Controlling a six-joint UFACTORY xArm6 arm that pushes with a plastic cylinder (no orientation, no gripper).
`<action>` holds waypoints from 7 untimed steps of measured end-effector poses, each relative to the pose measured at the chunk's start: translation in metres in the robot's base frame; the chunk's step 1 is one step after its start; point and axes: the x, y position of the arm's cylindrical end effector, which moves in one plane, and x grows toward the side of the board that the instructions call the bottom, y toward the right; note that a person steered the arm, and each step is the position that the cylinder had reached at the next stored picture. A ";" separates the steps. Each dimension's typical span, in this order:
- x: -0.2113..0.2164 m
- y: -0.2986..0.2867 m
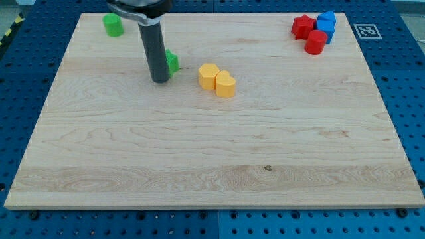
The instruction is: Slide the green star vertically to the yellow hexagon
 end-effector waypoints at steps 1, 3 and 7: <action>-0.010 0.016; -0.030 0.018; -0.049 -0.011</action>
